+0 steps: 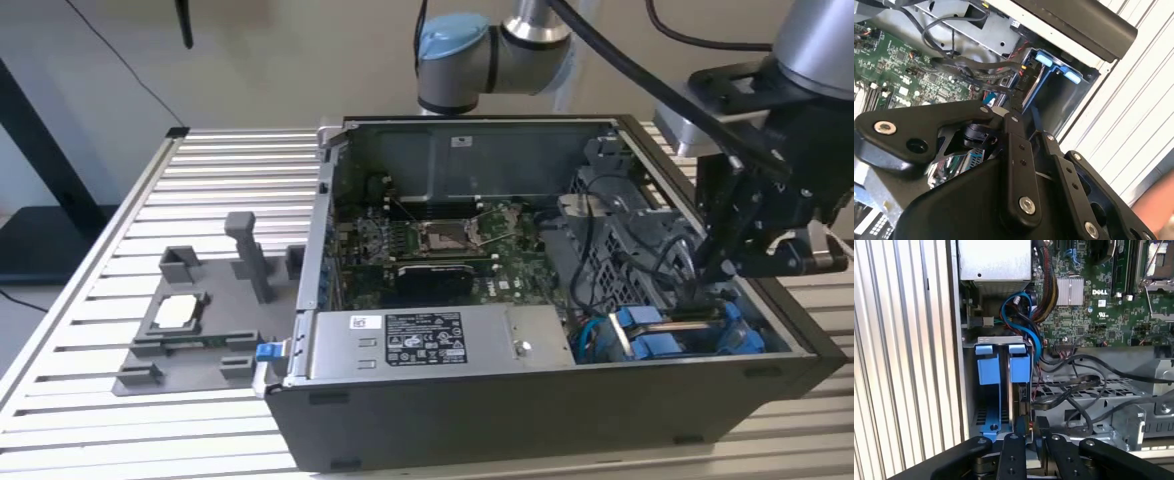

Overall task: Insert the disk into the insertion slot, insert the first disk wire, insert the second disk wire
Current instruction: 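Insert the second disk wire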

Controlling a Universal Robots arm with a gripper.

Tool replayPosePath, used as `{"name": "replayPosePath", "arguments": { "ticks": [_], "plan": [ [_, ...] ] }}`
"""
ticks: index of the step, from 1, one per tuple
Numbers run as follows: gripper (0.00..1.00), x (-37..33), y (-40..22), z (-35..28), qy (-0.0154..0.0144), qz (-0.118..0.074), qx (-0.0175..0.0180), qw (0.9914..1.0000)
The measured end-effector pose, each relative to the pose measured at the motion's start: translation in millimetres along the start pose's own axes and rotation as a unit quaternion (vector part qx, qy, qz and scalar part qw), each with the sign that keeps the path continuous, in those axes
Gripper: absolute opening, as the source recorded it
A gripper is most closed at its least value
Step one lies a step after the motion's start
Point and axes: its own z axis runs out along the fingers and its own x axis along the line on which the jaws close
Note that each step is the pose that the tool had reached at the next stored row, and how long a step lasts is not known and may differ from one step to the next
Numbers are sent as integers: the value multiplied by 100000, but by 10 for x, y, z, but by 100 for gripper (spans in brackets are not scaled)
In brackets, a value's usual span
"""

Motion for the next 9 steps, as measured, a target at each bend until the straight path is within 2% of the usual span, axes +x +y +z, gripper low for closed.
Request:
{"name": "replayPosePath", "arguments": {
  "ticks": [4,8,9],
  "plan": [
    [24,-11,-14,-102,16,-1,-53,100000],
    [24,-11,-18,-103,31,7,-72,100000],
    [24,-12,-27,-103,110,-2,-179,100000]
  ]
}}
